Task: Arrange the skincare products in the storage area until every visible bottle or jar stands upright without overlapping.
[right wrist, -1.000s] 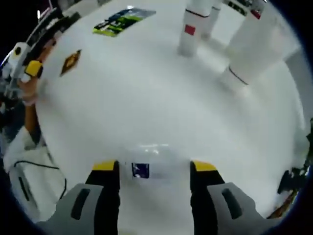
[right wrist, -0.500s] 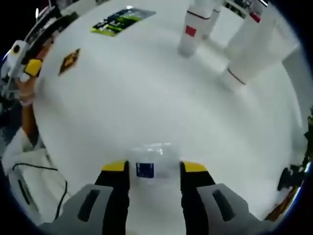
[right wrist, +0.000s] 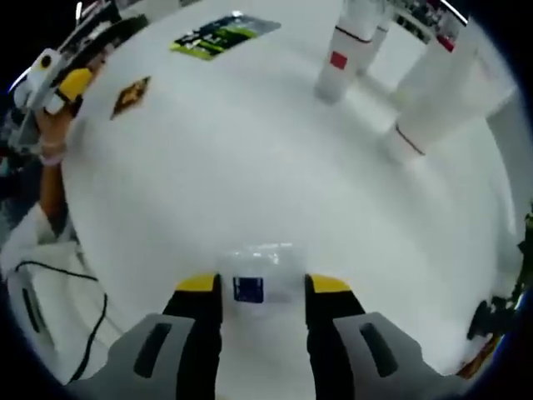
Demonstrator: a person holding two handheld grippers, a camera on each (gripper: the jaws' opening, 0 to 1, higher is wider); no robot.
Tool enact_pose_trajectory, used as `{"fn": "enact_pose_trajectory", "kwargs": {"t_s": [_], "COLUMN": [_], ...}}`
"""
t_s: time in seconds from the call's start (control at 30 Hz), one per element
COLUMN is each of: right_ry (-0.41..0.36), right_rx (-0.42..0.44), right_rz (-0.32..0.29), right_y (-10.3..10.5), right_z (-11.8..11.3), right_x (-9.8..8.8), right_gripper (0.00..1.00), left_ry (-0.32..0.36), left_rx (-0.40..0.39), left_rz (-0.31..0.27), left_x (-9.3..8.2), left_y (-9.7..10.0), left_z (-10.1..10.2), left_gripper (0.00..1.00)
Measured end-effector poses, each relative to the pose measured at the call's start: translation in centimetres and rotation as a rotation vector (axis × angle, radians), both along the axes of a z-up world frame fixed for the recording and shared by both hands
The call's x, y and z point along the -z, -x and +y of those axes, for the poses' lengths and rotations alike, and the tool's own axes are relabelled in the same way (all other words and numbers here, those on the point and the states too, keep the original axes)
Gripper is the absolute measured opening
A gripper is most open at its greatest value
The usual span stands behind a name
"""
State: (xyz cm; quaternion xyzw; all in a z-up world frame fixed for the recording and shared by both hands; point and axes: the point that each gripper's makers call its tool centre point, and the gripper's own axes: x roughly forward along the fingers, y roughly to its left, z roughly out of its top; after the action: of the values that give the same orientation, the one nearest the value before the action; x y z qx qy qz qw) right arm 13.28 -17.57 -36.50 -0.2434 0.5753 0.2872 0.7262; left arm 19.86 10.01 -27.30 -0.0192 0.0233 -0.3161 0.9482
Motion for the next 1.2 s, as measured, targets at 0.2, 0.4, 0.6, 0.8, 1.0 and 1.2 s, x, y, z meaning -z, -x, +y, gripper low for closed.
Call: {"fn": "enact_pose_trajectory", "kwargs": {"t_s": [0.2,0.4,0.6,0.8,1.0,1.2], "right_ry": [-0.003,-0.062,-0.218,-0.223,-0.297,-0.236], "right_rx": [0.030,0.013,-0.011,-0.044,-0.069,-0.042], "right_rz": [-0.008,-0.071,-0.249,-0.422,-0.393,-0.377], "right_y": [-0.1,-0.3,-1.7,-2.5,-2.6,-4.3], "right_z": [0.1,0.6,3.2,4.3,6.4,4.8], "right_x": [0.0,-0.3,-3.5,-5.4,-5.6,-6.2], "right_gripper": [0.38,0.37,0.34,0.00,0.02,0.09], "left_ry": [-0.007,0.004,0.018,0.014,0.023,0.004], "left_rx": [-0.014,-0.045,-0.051,-0.055,-0.059,-0.049], "left_rz": [0.006,0.014,0.017,0.013,0.019,0.026], "left_x": [0.3,0.3,0.2,0.2,0.3,0.6], "left_y": [-0.3,-0.6,-0.7,-0.7,-0.7,-0.7], "left_z": [0.3,0.9,1.1,1.1,1.1,0.7], "left_gripper": [0.92,0.93,0.93,0.94,0.94,0.95]}}
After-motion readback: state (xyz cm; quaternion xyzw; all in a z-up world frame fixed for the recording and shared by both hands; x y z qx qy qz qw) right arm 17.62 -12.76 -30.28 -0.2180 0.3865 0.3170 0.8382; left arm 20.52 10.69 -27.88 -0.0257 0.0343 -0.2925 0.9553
